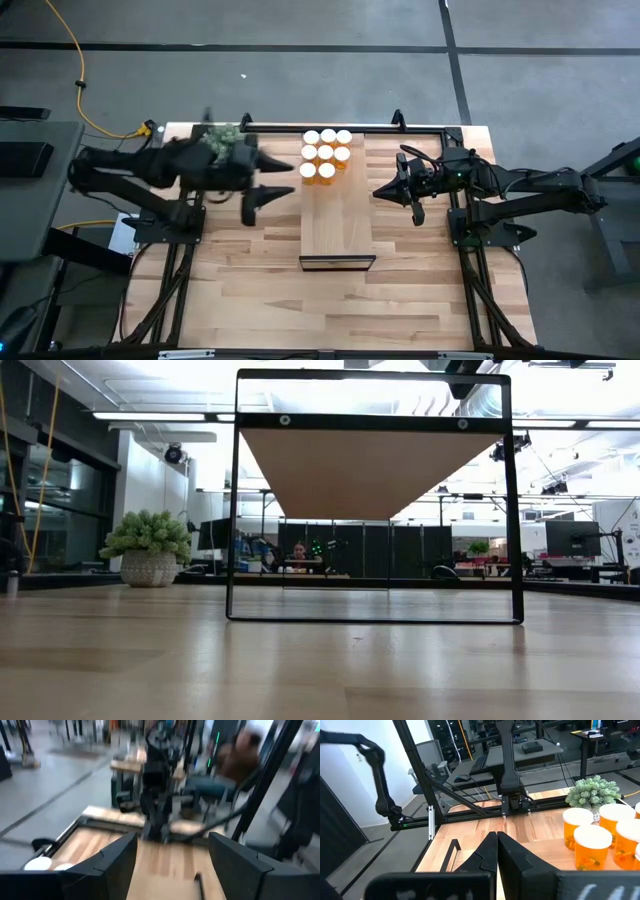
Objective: Pick and place medicine bottles onto shelf by color
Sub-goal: Return to Home Position
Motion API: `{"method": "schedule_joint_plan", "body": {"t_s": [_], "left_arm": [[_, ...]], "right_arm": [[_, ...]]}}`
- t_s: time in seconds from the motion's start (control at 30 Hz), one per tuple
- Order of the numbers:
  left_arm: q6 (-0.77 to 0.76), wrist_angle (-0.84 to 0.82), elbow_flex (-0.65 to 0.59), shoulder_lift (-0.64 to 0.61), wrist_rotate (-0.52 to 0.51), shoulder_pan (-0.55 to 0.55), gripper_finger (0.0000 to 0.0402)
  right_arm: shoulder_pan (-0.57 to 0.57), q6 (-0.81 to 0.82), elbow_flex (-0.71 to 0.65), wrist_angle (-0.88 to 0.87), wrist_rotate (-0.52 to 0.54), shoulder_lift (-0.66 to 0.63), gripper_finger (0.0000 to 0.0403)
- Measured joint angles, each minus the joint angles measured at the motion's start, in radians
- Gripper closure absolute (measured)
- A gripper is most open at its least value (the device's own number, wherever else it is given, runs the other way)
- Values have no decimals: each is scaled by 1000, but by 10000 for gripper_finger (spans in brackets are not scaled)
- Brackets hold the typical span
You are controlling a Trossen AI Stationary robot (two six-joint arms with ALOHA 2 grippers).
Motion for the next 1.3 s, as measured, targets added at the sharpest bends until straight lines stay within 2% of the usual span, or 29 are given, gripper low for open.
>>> {"method": "schedule_joint_plan", "body": {"t_s": [0.23, 0.33, 0.43, 0.6, 0.7, 0.8, 0.9, 1.0, 1.3], "left_arm": [[-19, 585, -550, -327, -82, -91, 170], [-20, 698, -699, -432, -94, -109, 170], [-19, 706, -766, -505, -96, -105, 170], [21, 648, -773, -569, -91, -69, 170], [69, 584, -774, -598, -85, -52, 184], [120, 501, -774, -639, -85, -39, 229], [126, 413, -777, -683, -83, -29, 303], [130, 406, -832, -743, -54, -24, 381], [32, 496, -1099, -972, 14, 10, 398]], "right_arm": [[0, 0, 0, 0, 0, 0, 403], [0, 0, 0, 0, 0, 0, 403], [0, 0, 0, 0, 0, 0, 403], [0, 0, 0, 1, 0, 0, 403], [0, 1, 0, 0, 0, 0, 403], [0, 24, 0, 0, 0, 0, 403], [0, 28, 0, 0, 0, 0, 403], [0, 28, 0, 1, 0, 0, 403], [0, 29, 0, -5, 0, 0, 403]]}}
